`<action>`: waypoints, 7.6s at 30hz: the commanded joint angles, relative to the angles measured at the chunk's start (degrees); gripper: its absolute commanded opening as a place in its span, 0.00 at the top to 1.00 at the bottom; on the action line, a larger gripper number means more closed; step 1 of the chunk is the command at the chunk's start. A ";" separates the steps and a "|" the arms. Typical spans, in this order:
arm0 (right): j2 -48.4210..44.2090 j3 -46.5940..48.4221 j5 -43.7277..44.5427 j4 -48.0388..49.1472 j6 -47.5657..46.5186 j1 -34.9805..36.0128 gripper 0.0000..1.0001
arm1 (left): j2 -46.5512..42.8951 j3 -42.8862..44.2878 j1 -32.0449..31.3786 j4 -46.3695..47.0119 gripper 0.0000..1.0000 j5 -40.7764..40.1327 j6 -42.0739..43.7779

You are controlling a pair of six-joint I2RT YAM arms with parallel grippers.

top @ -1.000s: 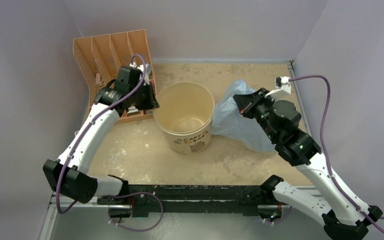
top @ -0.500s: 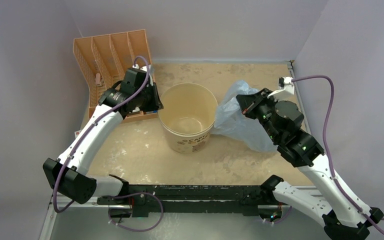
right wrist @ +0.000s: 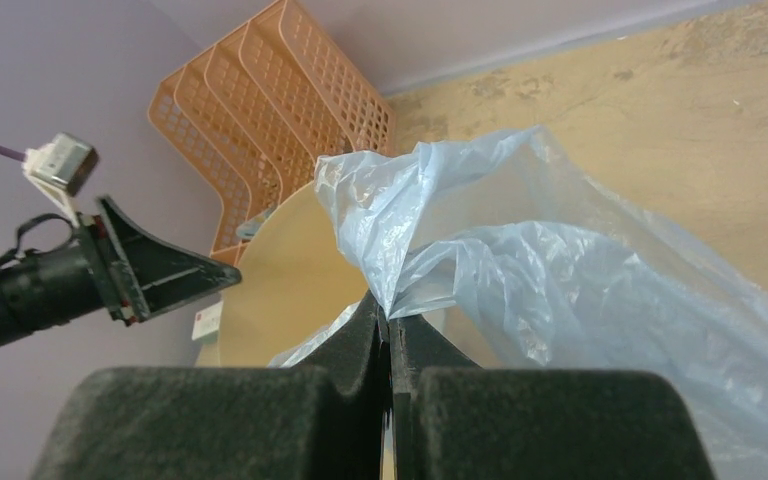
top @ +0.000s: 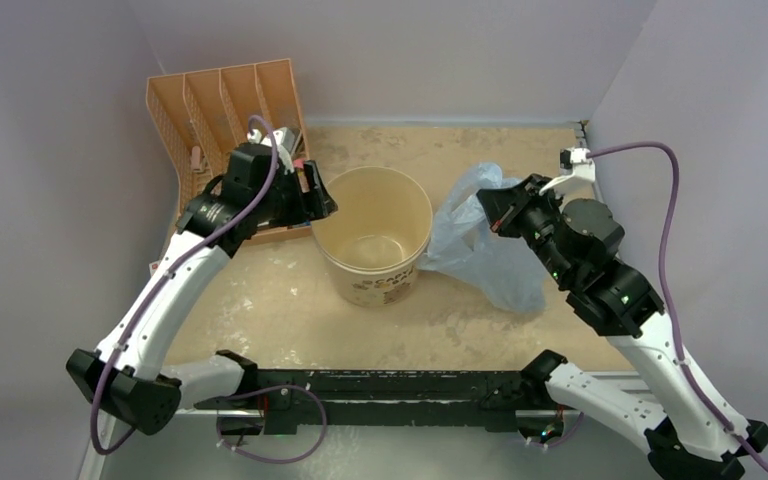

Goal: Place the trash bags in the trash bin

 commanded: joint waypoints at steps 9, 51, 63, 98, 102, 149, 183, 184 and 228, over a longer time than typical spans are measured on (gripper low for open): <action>-4.94 5.15 -14.16 -5.90 -5.65 -0.13 1.00 | -22.32 -15.24 -0.22 11.26 0.22 10.50 3.81; -9.82 -7.36 -21.82 2.26 -1.91 -0.09 1.00 | -35.78 -63.22 -35.82 63.32 0.19 17.47 3.19; -10.86 -8.97 -21.02 1.48 0.24 -0.10 1.00 | -15.96 -69.98 -66.13 94.32 0.14 -27.09 7.37; -8.62 -10.66 -24.20 4.87 3.27 -0.06 1.00 | 10.54 -63.19 -64.62 115.09 0.11 -30.10 8.37; -9.33 -10.95 -23.60 4.51 3.49 -0.02 1.00 | 14.21 -61.23 -63.55 116.73 0.24 -28.26 8.38; -17.97 -7.94 9.98 4.37 8.95 -0.10 1.00 | 15.12 0.00 -35.16 52.68 1.00 11.04 34.19; -17.72 -10.97 0.18 10.60 10.75 -0.08 1.00 | 12.45 19.30 -29.66 47.94 1.00 14.35 54.56; -17.54 -11.03 -0.36 11.01 10.71 -0.09 1.00 | 11.12 18.29 -29.70 46.98 1.00 13.86 53.03; 10.77 6.70 -20.99 20.10 0.62 -0.07 1.00 | -8.13 -21.27 -8.22 39.16 0.96 22.50 23.48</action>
